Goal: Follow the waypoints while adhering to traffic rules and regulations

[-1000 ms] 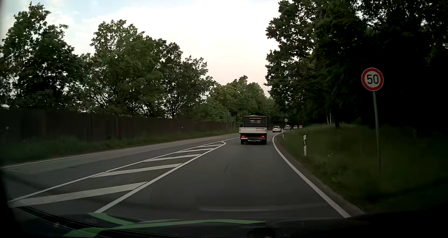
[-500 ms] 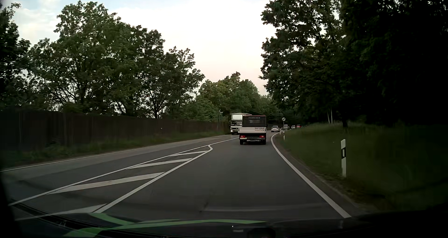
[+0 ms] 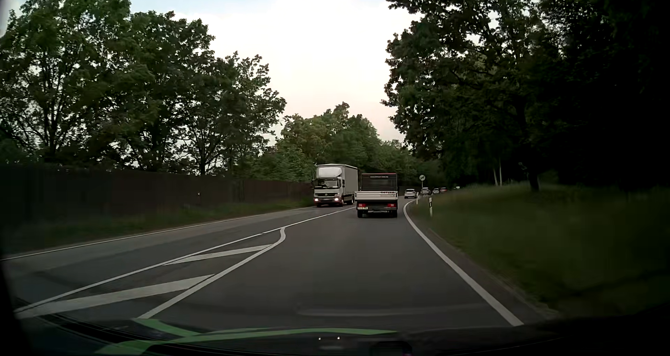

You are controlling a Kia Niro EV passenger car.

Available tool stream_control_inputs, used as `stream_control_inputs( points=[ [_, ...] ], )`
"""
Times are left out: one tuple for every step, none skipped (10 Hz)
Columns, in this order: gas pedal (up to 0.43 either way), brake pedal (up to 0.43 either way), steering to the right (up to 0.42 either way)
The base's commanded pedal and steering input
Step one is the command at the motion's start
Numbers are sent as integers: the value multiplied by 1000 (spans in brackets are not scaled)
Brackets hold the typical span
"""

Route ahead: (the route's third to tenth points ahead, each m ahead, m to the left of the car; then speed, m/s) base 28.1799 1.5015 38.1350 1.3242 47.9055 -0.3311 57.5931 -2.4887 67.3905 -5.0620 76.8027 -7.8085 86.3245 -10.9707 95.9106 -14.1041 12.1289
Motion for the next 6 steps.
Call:
stream_control_inputs(
  points=[
    [98, 0, 12],
    [98, 0, 12],
    [87, 0, 12],
    [87, 0, 12],
    [87, 0, 12],
    [87, 0, 11]
  ],
)
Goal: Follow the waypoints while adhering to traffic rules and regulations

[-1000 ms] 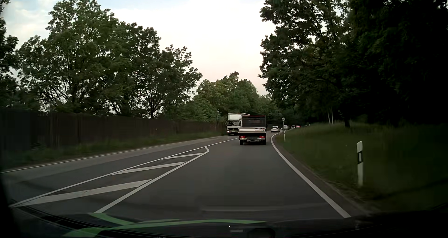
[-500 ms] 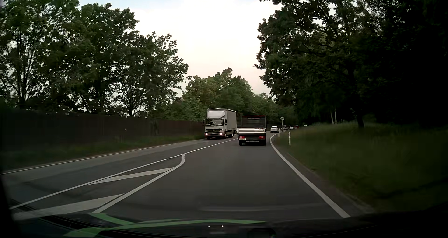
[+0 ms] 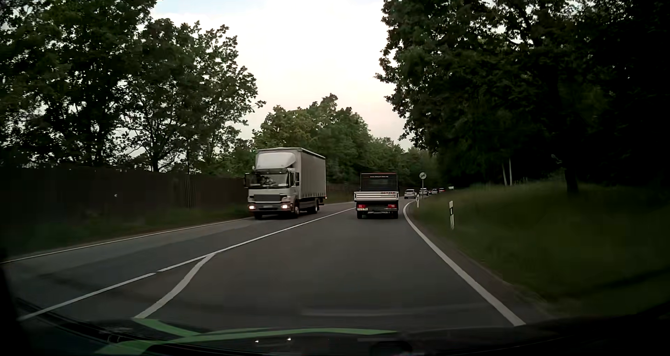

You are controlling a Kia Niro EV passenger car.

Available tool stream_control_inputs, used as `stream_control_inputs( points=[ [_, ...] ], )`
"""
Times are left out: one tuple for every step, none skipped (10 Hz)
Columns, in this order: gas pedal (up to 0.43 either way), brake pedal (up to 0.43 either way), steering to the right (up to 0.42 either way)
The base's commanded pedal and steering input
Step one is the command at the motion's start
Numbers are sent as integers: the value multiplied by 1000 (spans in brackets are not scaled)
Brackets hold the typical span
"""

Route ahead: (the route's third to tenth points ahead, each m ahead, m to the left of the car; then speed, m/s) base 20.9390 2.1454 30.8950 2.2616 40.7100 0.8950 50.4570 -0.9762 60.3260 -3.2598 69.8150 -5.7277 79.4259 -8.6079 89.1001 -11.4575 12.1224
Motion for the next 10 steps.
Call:
stream_control_inputs(
  points=[
    [87, 0, 11],
    [87, 0, 11],
    [87, 0, 11],
    [87, 0, 11],
    [87, 0, 11],
    [87, 0, 11],
    [87, 0, 11],
    [87, 0, 11],
    [87, 0, 11],
    [87, 0, 11]
  ],
)
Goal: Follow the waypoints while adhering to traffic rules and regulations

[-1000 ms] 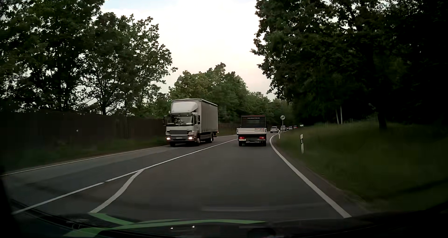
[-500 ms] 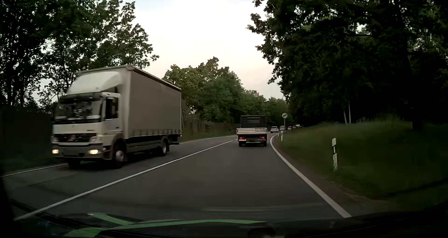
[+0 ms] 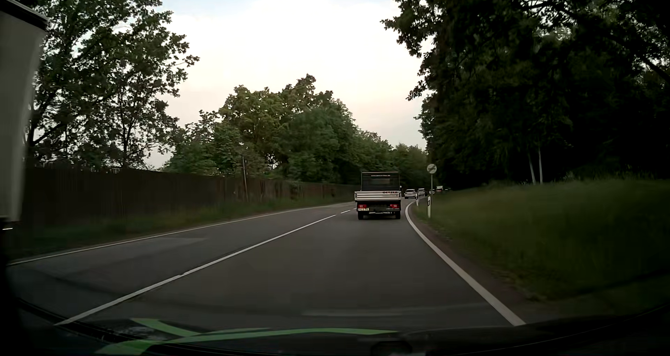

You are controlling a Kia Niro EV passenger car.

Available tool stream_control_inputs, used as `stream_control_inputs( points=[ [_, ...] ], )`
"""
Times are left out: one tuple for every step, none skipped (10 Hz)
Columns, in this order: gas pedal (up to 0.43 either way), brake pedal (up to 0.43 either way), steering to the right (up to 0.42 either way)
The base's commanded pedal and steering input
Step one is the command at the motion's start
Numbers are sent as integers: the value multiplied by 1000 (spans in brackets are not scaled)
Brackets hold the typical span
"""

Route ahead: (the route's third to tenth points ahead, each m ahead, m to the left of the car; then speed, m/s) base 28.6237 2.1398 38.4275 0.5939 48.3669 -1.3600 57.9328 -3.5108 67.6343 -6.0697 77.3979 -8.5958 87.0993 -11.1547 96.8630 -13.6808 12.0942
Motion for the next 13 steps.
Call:
stream_control_inputs(
  points=[
    [87, 0, 11],
    [87, 0, 10],
    [87, 0, 11],
    [87, 0, 10],
    [87, 0, 11],
    [87, 0, 11],
    [87, 0, 11],
    [87, 0, 10],
    [87, 0, 10],
    [87, 0, 11],
    [87, 0, 11],
    [87, 0, 10],
    [87, 0, 11]
  ],
)
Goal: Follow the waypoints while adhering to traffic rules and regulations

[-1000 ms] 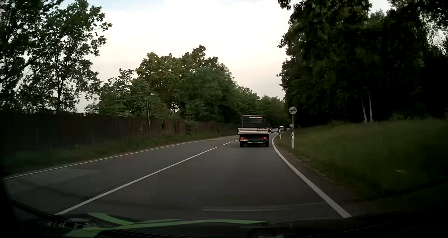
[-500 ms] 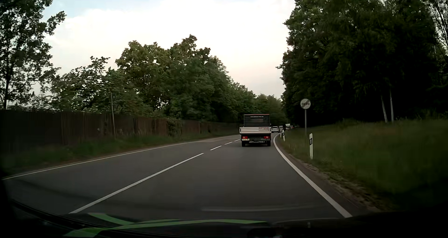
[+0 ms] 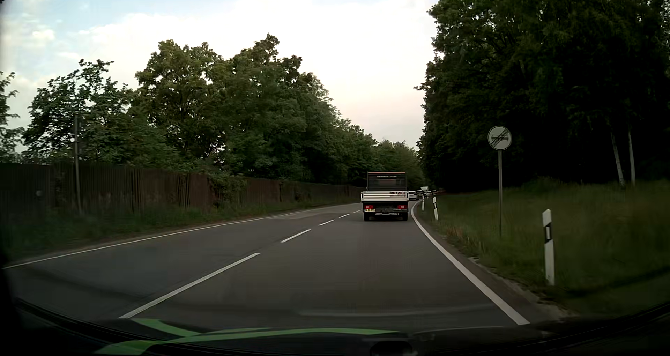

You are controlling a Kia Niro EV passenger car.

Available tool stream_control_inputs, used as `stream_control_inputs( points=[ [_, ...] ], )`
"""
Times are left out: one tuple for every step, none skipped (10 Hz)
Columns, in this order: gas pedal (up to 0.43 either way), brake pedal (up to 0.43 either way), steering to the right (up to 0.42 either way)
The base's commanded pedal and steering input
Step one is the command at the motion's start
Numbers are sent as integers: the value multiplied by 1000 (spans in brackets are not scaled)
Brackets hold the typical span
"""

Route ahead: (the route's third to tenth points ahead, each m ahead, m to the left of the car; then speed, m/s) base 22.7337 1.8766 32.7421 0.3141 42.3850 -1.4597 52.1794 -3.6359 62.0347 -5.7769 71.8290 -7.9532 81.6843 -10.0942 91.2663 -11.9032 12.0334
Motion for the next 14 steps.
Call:
stream_control_inputs(
  points=[
    [87, 0, 11],
    [87, 0, 11],
    [87, 0, 13],
    [87, 0, 17],
    [87, 0, 20],
    [87, 0, 20],
    [87, 0, 19],
    [87, 0, 18],
    [87, 0, 18],
    [87, 0, 18],
    [87, 0, 17],
    [87, 0, 16],
    [87, 0, 15],
    [87, 0, 15]
  ],
)
